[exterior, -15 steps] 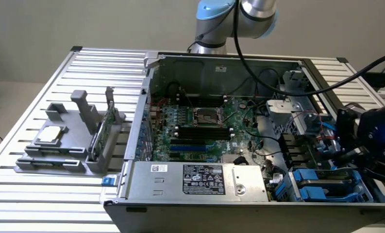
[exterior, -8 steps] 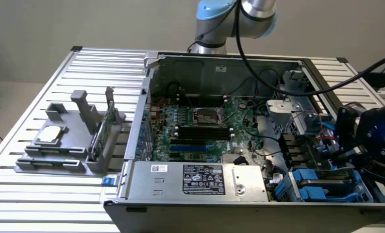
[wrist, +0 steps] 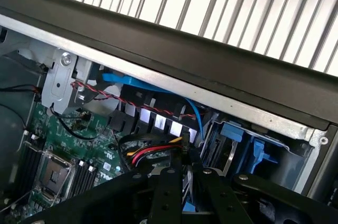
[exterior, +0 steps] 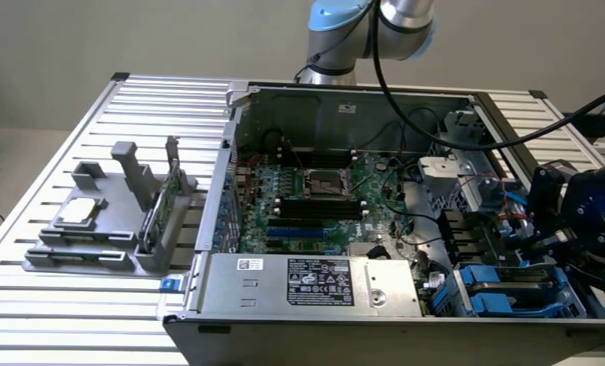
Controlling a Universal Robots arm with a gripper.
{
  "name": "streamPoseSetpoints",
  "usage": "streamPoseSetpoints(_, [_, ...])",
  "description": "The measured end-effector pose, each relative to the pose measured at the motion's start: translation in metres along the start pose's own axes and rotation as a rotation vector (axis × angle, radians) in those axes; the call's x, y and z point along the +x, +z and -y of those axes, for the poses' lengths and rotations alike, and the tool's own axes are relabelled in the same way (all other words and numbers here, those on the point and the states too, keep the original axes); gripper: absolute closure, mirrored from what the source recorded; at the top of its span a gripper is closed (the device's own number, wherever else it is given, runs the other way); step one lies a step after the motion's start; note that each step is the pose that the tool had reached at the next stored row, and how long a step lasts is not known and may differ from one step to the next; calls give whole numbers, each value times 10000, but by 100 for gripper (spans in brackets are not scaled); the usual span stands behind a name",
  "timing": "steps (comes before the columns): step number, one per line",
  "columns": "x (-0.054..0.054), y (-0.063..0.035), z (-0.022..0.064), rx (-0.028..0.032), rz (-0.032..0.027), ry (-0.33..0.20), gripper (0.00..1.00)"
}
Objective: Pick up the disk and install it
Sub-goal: 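Insert the first disk wire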
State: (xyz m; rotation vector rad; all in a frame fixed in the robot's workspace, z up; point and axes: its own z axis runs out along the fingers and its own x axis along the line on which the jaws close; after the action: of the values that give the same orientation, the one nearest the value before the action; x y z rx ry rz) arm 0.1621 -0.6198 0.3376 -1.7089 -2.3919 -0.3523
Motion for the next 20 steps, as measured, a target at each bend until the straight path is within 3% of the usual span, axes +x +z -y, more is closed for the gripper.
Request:
streamPoseSetpoints(14, [2, -25, 16, -66, 20, 274, 83])
streamPoseSetpoints(20, [-3, -29, 25, -4, 8, 396, 83])
